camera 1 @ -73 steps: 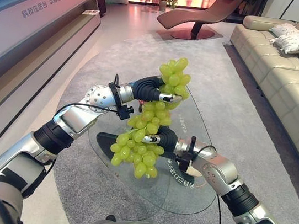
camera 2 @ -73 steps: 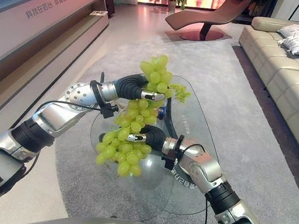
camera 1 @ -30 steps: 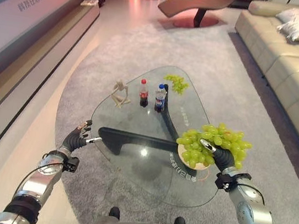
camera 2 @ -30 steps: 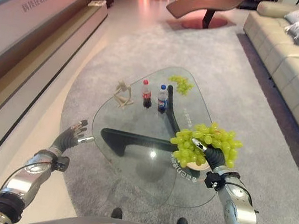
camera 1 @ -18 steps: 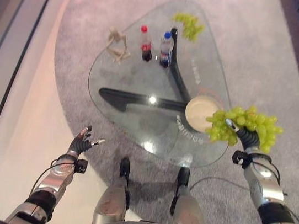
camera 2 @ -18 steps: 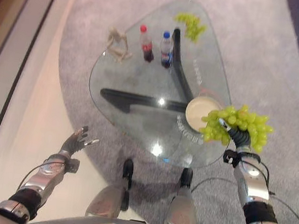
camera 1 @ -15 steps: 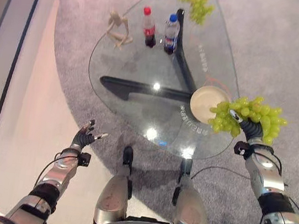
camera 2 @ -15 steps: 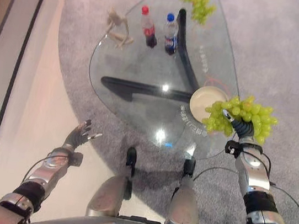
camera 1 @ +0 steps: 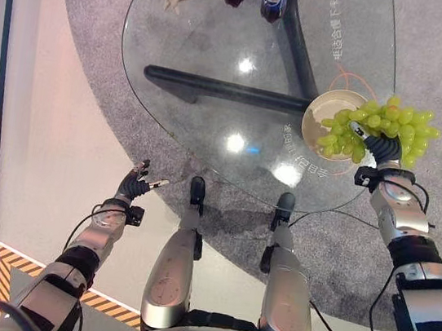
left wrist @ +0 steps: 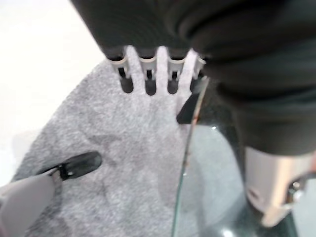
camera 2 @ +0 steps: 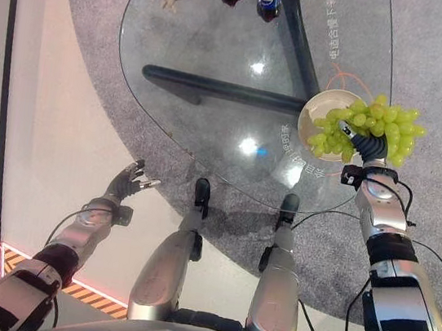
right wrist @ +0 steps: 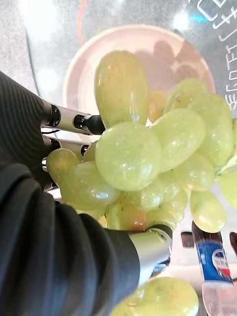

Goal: Pick up fruits into the plate

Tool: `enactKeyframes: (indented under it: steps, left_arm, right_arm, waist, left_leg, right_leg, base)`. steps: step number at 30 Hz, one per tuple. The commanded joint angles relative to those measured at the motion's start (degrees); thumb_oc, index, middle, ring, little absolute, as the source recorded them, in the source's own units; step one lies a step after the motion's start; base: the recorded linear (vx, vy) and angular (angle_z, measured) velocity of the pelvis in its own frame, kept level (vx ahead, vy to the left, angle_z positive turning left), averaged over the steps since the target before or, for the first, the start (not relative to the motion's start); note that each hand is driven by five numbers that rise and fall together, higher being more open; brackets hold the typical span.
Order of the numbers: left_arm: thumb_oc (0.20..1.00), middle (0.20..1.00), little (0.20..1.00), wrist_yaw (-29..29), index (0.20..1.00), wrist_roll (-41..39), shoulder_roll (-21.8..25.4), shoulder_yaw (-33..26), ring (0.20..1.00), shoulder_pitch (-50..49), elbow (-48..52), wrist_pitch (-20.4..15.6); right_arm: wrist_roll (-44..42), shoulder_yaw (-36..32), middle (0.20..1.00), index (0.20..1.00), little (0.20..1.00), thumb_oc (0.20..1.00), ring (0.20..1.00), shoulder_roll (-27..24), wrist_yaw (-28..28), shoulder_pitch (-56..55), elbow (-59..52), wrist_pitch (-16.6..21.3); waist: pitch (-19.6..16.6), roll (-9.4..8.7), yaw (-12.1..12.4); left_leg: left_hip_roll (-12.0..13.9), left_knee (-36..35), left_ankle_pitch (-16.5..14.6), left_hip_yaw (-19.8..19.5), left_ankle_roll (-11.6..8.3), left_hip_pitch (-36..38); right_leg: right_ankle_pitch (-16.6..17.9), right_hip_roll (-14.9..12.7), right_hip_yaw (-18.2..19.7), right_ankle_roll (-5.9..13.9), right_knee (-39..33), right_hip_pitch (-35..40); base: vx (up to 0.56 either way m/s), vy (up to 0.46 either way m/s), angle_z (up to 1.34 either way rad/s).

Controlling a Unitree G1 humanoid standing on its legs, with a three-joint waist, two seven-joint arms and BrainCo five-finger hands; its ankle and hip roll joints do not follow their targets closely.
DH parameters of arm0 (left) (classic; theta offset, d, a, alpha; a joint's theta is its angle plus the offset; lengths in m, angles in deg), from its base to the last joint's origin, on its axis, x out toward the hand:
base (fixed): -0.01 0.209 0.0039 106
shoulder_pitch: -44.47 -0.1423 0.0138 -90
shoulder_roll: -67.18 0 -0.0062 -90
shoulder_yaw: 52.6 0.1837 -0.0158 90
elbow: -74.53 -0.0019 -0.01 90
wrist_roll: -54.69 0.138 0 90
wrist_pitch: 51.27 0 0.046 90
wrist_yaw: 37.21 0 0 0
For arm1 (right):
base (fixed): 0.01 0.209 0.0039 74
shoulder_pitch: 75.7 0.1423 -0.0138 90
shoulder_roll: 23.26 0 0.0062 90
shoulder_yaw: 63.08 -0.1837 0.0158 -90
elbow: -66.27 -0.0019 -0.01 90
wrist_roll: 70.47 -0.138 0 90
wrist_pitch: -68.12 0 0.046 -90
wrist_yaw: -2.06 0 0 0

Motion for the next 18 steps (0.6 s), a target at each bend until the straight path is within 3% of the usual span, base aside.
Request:
enactKeyframes:
  steps: [1, 18]
  left_arm:
    - [1.000, 1.000, 1.000, 1.22, 1.000, -1.21, 0.88, 1.79, 1.000, -0.01, -1.80, -0.27]
    - [1.000, 1.000, 1.000, 2.97, 1.000, -1.53, -1.75, 5.10, 1.000, 1.62, -1.01, -1.03]
  right_arm:
    - [0.34, 1.40, 0.200, 0.200, 0.200, 0.200, 0.200, -2.84, -1.56, 2.99, -0.65, 1.39]
    - [3.49, 4.12, 0.200, 0.200, 0.200, 0.200, 0.200, 2.40, -4.94, 7.14, 12.02, -4.37]
  waist:
    - [-0.86, -1.88, -0.09]
    - [-0.86, 0.23, 1.17]
  left_leg:
    - [-5.88, 8.08, -8.84, -1.09, 2.96, -3.16]
    - [-7.56, 11.00, -8.82, -0.90, 3.90, -8.37]
  right_leg:
    - [-6.23, 0.19, -0.47, -1.04, 11.57, -6.59]
    - [-6.35, -0.57, -0.74, -1.35, 14.98, -12.61]
  base:
    - [0.00, 0.039, 0.02]
    - [-0.01, 0.010, 0.03]
